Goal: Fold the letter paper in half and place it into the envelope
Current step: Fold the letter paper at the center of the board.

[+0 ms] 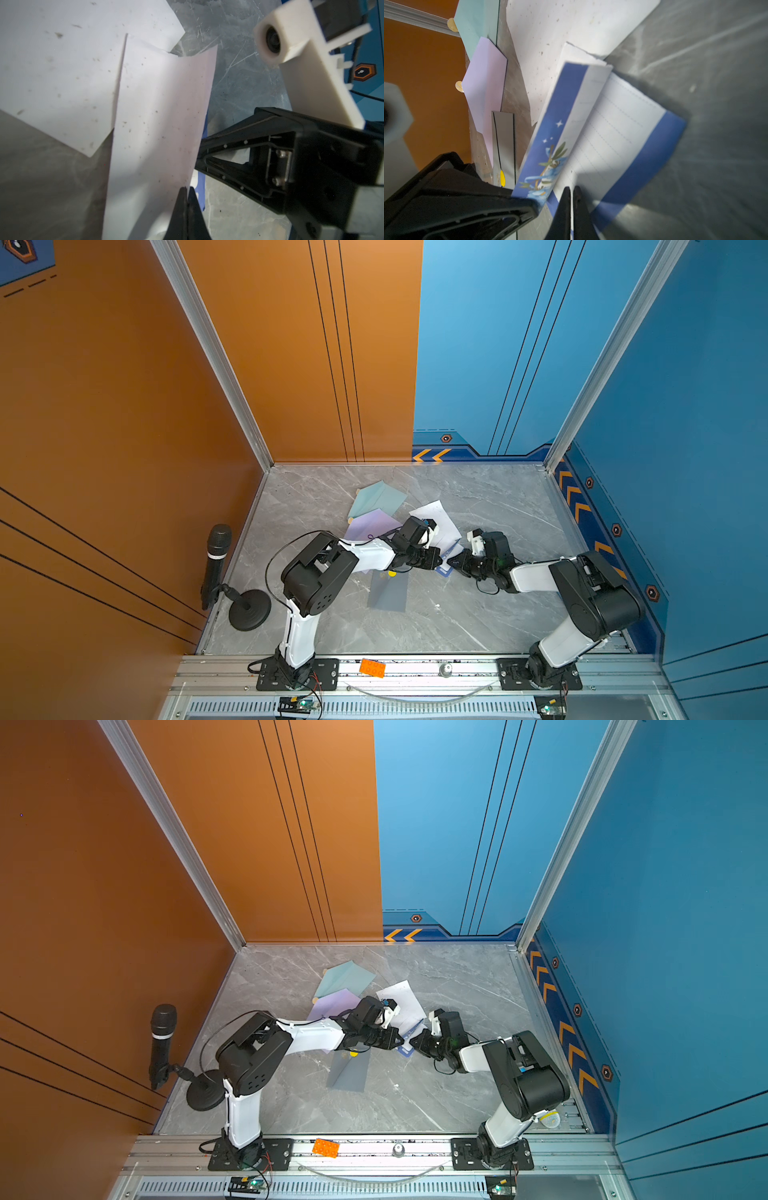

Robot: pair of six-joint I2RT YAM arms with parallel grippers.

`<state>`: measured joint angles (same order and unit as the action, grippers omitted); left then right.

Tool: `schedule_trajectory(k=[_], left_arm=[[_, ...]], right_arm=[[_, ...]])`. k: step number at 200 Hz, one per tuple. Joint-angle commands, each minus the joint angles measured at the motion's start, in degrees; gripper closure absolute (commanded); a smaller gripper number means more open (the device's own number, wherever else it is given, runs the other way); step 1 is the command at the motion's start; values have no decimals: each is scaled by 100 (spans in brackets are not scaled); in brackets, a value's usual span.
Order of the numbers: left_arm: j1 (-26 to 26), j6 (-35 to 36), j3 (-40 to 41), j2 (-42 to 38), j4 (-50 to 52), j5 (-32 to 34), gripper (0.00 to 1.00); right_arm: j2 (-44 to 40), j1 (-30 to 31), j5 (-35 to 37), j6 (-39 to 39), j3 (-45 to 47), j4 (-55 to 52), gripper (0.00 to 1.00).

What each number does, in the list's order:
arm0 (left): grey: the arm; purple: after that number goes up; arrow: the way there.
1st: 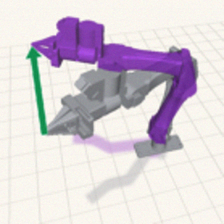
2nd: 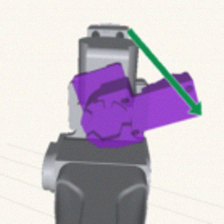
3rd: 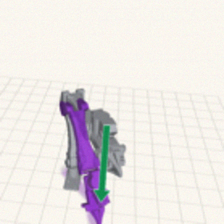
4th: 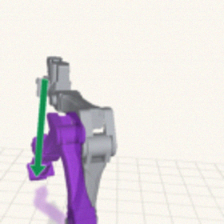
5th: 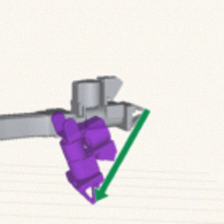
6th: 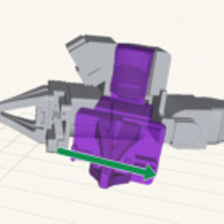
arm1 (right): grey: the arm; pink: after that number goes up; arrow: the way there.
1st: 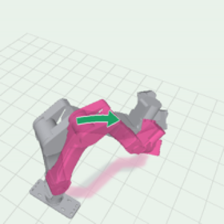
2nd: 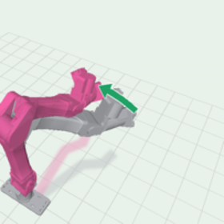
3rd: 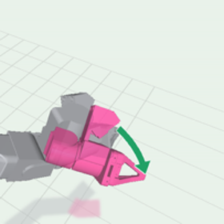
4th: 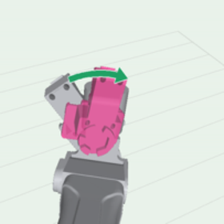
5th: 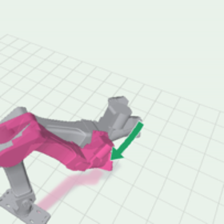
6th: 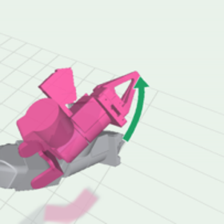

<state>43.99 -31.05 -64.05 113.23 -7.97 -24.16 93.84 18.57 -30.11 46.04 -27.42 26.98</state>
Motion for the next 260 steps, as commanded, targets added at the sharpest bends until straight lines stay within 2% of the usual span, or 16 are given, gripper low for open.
schedule_trajectory(k=[1, 75, 161, 225, 260], left_arm=[[92, 101, -55, 142, 7, 126, 100], [136, 134, -31, 193, 17, 309, 100], [163, 187, -86, 182, 127, 480, 100], [222, 368, -228, 147, 426, 622, 100], [302, 700, -456, 130, 812, 817, 100]], right_arm=[[-40, 59, 267, 155, 192, -124, 91], [-50, 172, 339, 366, 312, 384, 92], [-418, 184, 408, 338, 251, 163, 91], [-1099, 148, 754, -140, -8, -1026, 90], [-1484, -345, 567, -760, -415, -2106, 90]])
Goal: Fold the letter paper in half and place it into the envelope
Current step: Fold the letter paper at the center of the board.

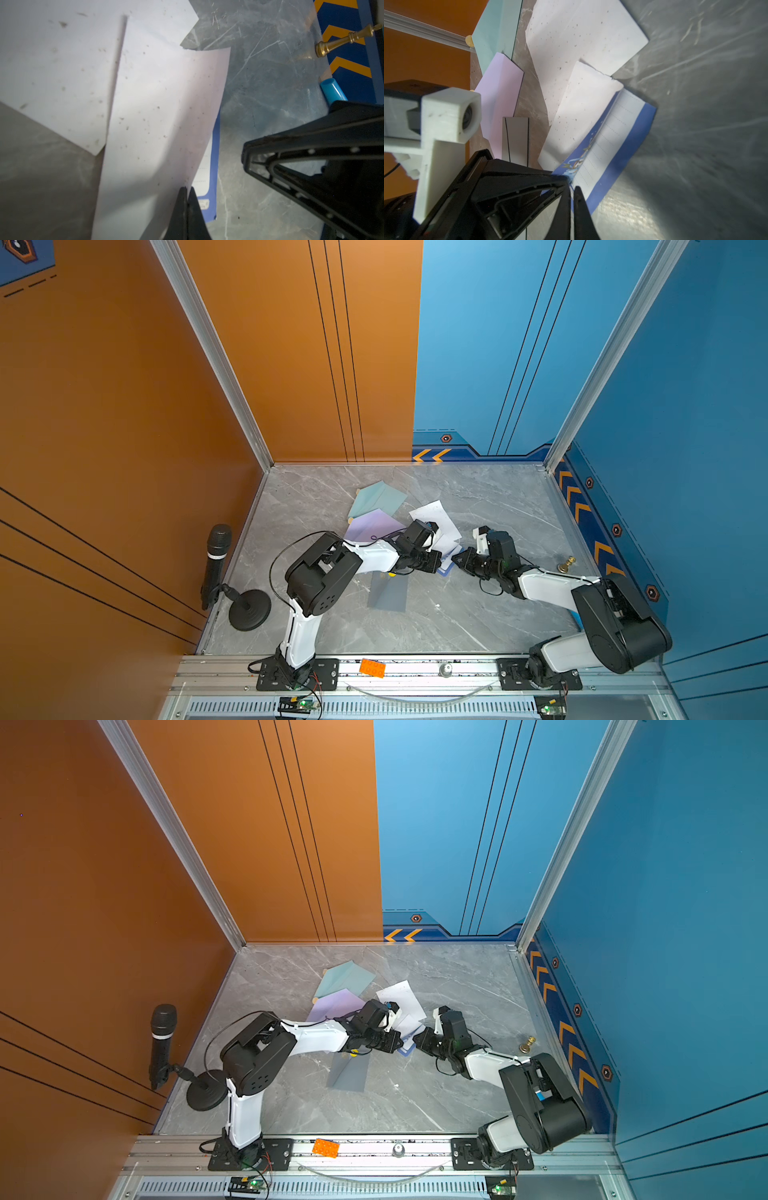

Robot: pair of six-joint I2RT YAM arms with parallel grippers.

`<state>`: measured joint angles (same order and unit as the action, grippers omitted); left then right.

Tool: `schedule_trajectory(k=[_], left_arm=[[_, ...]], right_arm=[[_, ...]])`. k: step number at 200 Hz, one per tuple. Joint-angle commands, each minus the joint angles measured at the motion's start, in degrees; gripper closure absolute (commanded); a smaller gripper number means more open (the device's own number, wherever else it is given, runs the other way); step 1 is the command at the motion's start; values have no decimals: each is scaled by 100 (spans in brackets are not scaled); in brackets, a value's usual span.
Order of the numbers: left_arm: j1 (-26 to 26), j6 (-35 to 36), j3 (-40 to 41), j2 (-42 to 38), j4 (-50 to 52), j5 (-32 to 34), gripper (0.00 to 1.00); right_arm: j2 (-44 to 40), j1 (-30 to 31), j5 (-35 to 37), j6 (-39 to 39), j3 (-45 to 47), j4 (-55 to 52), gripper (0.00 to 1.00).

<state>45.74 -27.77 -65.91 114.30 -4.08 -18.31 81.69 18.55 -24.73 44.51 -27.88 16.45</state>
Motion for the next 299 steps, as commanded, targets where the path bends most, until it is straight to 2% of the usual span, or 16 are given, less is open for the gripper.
schedule_trajectory(k=[1, 39, 64, 83, 104, 123, 141, 177, 235, 299], left_arm=[[128, 384, -276, 22, 433, 235, 100], [239, 932, -567, 4, 1045, 575, 100], [327, 1183, -709, 61, 1302, 759, 100], [365, 1221, -771, 131, 1366, 820, 100], [408, 1230, -805, 196, 1354, 859, 100], [430, 1312, -820, 233, 1331, 864, 100], [447, 1425, -810, 233, 1330, 879, 100], [480, 1731, -749, 141, 1338, 884, 100], [555, 2226, -693, -20, 1269, 845, 100], [636, 2663, -759, -64, 1242, 745, 100]], right_arm=[[-277, -365, 12, -644, -382, -1089, 90], [-226, -1216, -798, -1670, -1292, -2569, 88], [118, -1616, -1404, -2241, -1959, -3383, 87], [566, -1783, -2036, -2450, -2493, -3830, 86], [1165, -1728, -2335, -2995, -3264, -4641, 86], [1587, -1641, -2282, -3230, -3729, -5071, 86], [1823, -1486, -1910, -3380, -3959, -5308, 87], [2031, -1245, -1582, -3387, -4011, -5319, 86], [1902, -1187, -1414, -3316, -3805, -5257, 87], [1585, -1396, -1414, -3191, -3400, -5152, 86]])
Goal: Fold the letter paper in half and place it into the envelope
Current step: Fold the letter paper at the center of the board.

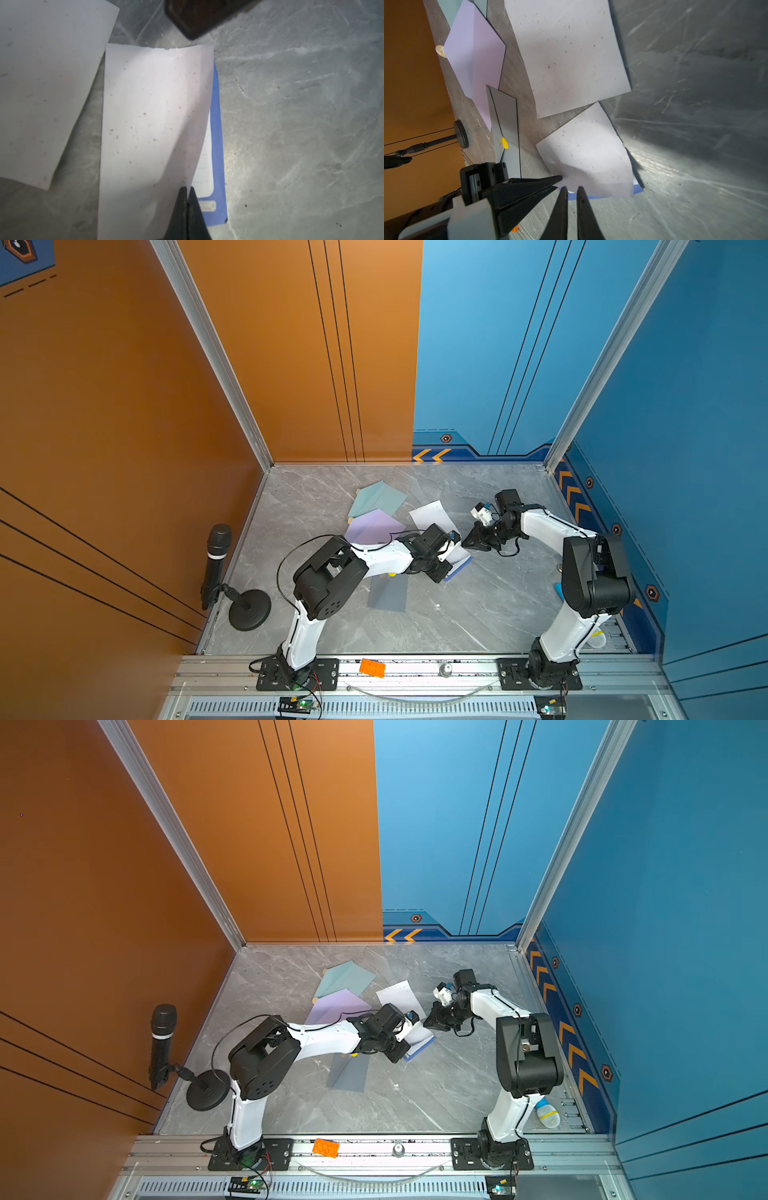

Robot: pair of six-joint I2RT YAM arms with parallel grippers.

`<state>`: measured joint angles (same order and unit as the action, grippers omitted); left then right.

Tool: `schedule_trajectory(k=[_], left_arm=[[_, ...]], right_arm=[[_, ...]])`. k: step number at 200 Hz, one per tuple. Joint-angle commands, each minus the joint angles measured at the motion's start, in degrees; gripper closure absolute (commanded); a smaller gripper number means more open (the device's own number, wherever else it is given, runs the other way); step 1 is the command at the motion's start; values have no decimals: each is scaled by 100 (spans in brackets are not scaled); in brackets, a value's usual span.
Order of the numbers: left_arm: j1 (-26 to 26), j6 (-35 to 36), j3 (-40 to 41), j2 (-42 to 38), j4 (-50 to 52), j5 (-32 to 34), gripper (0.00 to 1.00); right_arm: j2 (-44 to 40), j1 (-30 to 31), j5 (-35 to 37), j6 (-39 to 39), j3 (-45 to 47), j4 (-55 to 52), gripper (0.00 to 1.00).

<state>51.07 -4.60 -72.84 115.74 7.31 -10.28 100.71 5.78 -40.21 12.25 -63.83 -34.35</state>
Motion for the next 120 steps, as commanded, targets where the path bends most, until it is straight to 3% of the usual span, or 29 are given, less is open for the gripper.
schedule_trajectory(k=[1, 87, 120], left_arm=[[99, 355, -70, -209, 104, -55, 100], [245, 1636, -243, -210, 403, -712, 100], [345, 2036, -423, -108, 757, -609, 100]], right_arm=[[-325, -125, 135, 33, 200, -72, 86], [-769, -166, 31, 128, 755, -54, 86], [-816, -106, -113, 96, 908, -74, 86]])
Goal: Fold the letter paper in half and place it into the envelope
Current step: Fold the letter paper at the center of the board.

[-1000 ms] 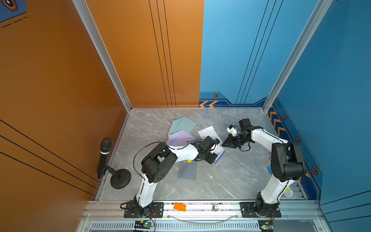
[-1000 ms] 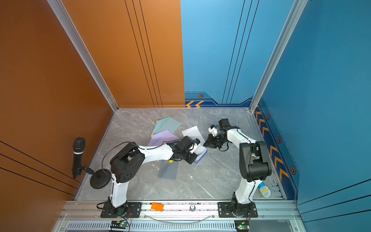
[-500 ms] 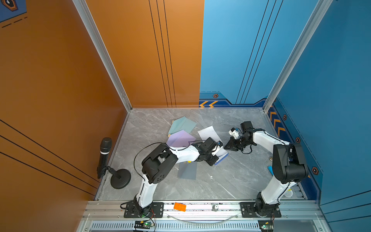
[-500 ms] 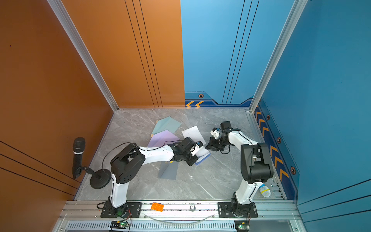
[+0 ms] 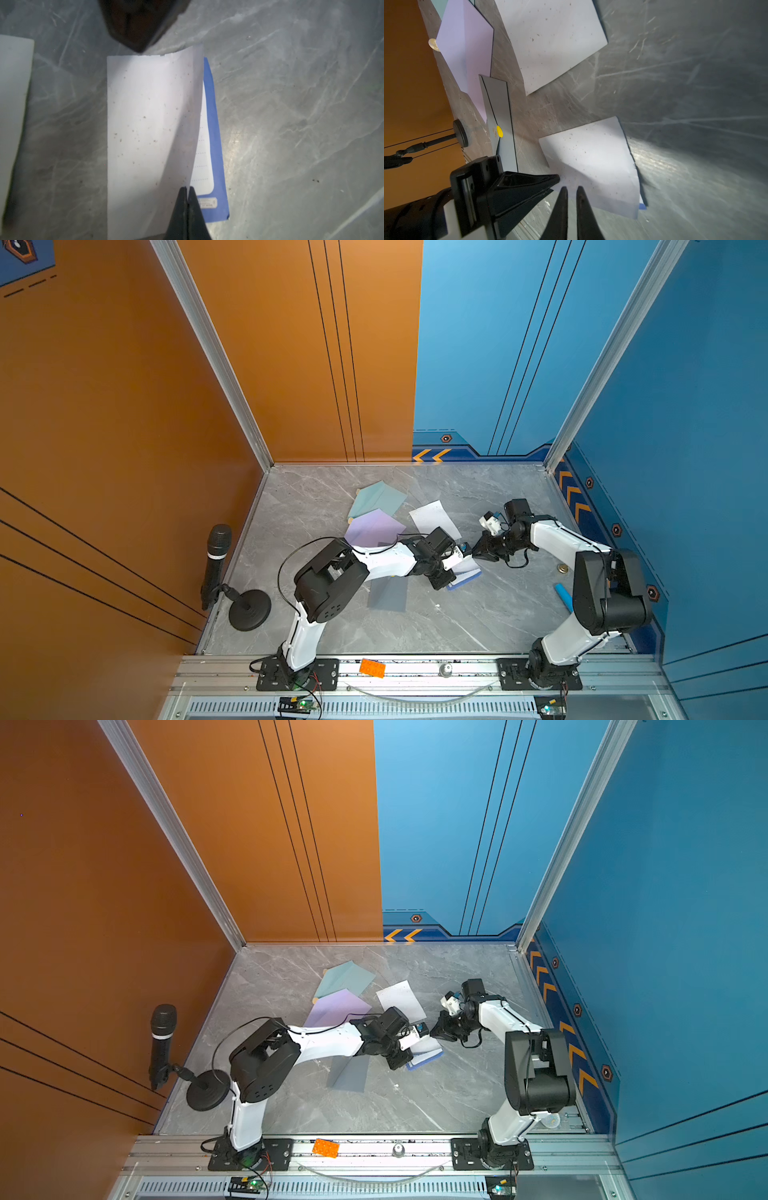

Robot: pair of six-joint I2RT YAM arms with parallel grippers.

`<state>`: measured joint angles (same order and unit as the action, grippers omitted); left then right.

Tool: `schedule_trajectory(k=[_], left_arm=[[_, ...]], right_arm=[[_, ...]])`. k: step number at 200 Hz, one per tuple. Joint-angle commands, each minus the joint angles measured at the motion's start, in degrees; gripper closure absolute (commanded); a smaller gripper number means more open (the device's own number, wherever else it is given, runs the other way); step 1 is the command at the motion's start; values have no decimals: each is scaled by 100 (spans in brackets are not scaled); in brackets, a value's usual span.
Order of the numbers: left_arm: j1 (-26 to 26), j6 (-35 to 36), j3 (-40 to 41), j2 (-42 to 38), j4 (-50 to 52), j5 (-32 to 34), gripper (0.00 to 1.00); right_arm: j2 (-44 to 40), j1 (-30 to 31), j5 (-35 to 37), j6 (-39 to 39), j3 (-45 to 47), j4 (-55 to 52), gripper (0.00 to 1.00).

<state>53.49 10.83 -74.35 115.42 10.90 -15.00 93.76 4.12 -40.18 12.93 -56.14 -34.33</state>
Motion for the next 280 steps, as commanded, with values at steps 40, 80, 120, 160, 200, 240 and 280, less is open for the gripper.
schedule_trajectory(k=[40, 80, 120, 160, 200, 240, 280], left_arm=[[211, 691, -294, 31, 422, -29, 100], [298, 736, -241, 147, 399, 109, 100], [364, 710, 58, 116, 54, 157, 100], [373, 805, 558, 17, -624, 182, 100], [354, 974, 814, -23, -923, 126, 100], [359, 1251, 790, 7, -750, 282, 100], [365, 1496, 795, -11, -668, 340, 100]], right_arm=[[160, 296, -496, -86, 128, -59, 86], [455, 505, -638, -54, 178, 91, 86], [650, 590, -806, -13, 258, 276, 86], [659, 434, -813, -44, 292, 286, 86], [609, 120, -764, -41, 315, 270, 87], [609, -72, -719, -45, 305, 242, 87], [715, -95, -726, -85, 243, 172, 87]])
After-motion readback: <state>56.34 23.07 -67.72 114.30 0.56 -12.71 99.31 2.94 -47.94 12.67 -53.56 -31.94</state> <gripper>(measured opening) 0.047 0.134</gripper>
